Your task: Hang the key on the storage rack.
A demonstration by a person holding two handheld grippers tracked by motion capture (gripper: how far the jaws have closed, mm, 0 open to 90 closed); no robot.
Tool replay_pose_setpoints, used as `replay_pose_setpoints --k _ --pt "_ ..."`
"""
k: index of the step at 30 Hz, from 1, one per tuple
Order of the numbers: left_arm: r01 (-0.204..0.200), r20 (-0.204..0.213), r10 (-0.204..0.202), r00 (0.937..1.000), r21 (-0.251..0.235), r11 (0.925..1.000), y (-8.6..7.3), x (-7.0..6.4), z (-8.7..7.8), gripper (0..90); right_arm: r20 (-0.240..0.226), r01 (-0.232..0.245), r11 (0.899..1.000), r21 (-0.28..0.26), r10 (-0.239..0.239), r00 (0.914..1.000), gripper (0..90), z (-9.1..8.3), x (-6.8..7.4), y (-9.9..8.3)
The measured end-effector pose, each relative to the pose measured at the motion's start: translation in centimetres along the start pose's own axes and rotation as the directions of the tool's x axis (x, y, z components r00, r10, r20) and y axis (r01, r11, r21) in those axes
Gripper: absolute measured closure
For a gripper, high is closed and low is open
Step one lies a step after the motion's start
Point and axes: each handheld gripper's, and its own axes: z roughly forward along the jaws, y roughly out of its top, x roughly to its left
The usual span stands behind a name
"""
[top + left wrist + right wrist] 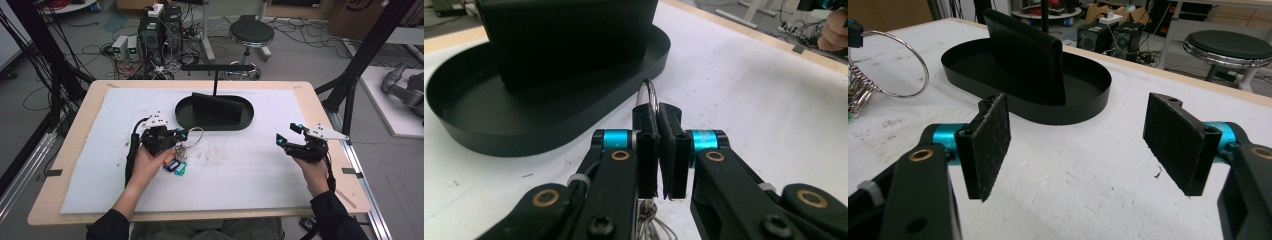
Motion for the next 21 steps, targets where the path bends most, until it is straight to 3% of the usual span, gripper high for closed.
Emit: replay_pose_setpoints --k 5,21 --pt "0.003 0.002 -0.003 1.0000 -0.034 0.9994 0.2 0.1 -0.7 86.2 -0.001 0.003 1.000 0.001 -0.003 1.0000 27.4 0.0 0.0 0.0" --pt "-0.046 0.007 0.047 0.9989 -0.109 0.9930 2.3 -0.6 -2.4 86.4 -0.002 0.003 1.000 0.001 -0.003 1.0000 27.4 0.2 0.0 0.0"
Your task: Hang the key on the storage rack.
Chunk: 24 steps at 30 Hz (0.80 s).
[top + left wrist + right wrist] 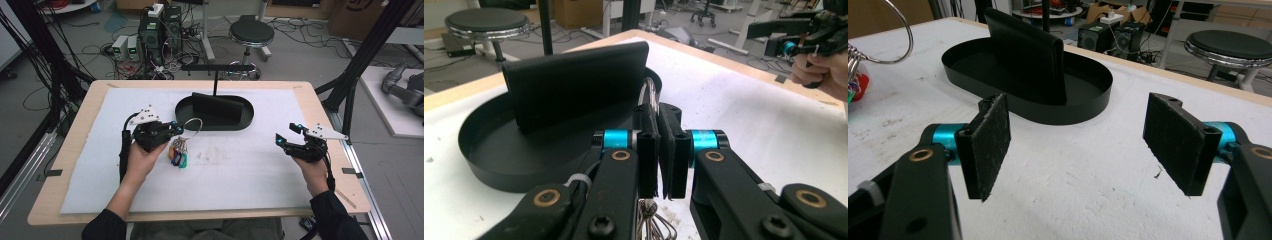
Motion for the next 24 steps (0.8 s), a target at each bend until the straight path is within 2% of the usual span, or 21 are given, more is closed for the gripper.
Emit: replay_pose_setpoints --k 10,24 --pt "-0.022 -0.002 0.022 0.9998 -0.066 0.9976 2.2 -0.3 -0.8 86.4 0.003 -0.003 1.000 0.000 0.003 1.0000 27.4 -0.1 0.0 0.0" --pt "-0.049 -0.033 0.046 0.9984 -0.110 0.9927 5.8 0.4 -1.7 86.4 -0.002 -0.004 1.000 0.002 0.004 1.0000 27.4 0.0 0.0 0.0"
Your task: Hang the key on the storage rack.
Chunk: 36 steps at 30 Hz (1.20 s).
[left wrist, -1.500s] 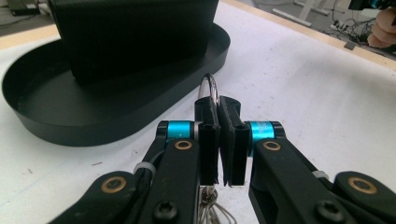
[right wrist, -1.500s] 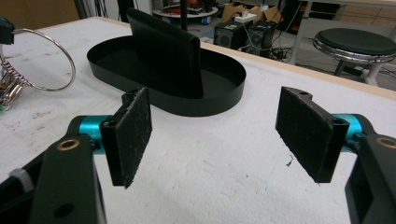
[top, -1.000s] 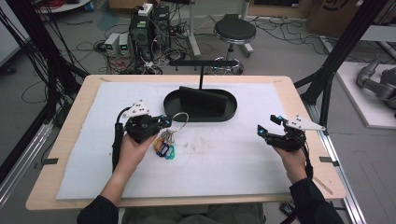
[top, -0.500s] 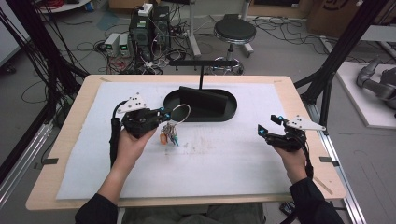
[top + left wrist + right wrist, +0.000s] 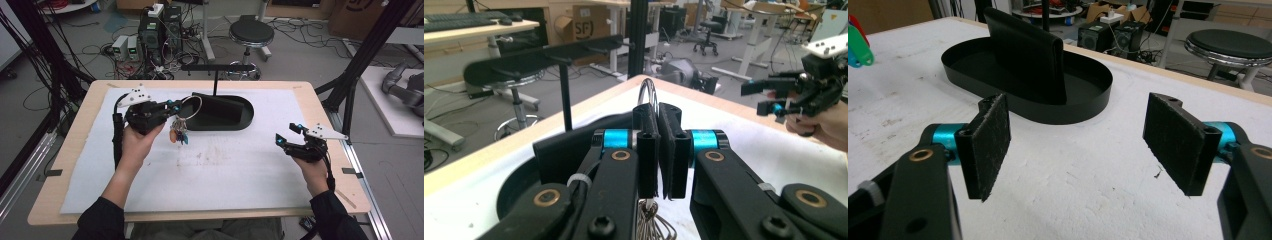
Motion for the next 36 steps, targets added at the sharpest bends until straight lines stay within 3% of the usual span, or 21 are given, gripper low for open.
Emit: replay_pose_setpoints --k 15,36 --pt "0.010 -0.033 -0.012 0.9994 -0.057 0.9983 2.1 1.4 0.6 86.4 0.000 -0.002 1.000 0.000 0.002 1.0000 27.4 0.0 -0.1 0.0" --pt "0.021 -0.081 -0.024 0.9964 -0.034 0.9992 2.7 3.4 2.9 86.4 -0.001 0.005 1.000 -0.004 -0.005 1.0000 27.4 0.0 -0.2 0.0"
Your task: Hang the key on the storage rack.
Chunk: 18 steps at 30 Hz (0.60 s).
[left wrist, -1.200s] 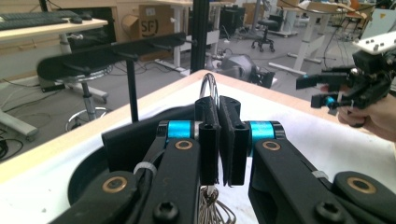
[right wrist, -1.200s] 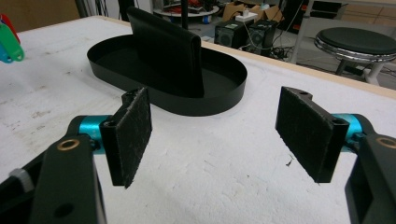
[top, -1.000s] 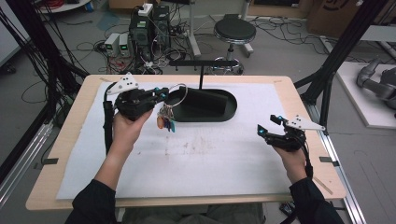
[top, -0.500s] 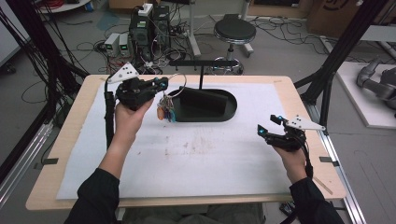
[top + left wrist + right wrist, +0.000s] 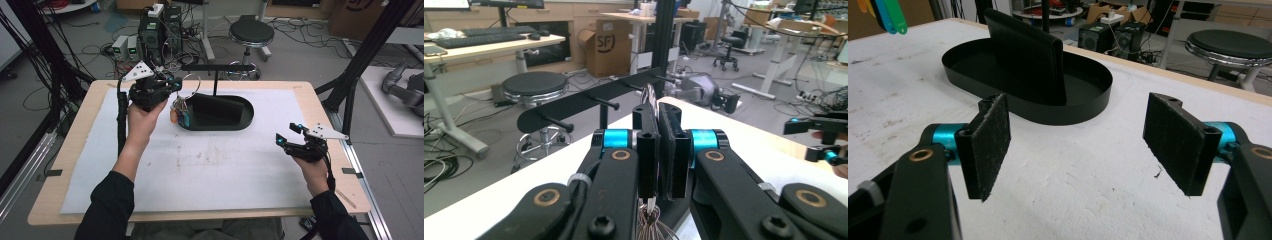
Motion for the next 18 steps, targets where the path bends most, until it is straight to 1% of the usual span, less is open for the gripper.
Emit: replay_pose_setpoints --k 4,11,14,18 --pt "0.008 -0.011 -0.008 0.9999 0.000 1.0000 0.0 0.3 0.5 86.4 0.000 -0.002 1.000 0.000 0.002 1.0000 27.4 0.0 0.0 0.0" --pt "0.011 -0.038 -0.011 0.9992 0.009 0.9999 0.0 0.9 1.3 86.4 0.001 -0.003 1.000 -0.001 0.003 1.0000 27.4 0.0 -0.1 0.0" --pt "0.010 -0.047 -0.009 0.9989 0.019 0.9998 0.0 1.1 1.7 86.4 0.002 -0.007 1.000 -0.001 0.007 1.0000 27.4 0.0 0.0 0.0" --pt "0.019 -0.057 -0.017 0.9982 0.030 0.9994 -0.2 1.5 2.3 86.4 0.001 -0.007 1.000 0.001 0.007 1.0000 27.4 0.0 0.0 0.0"
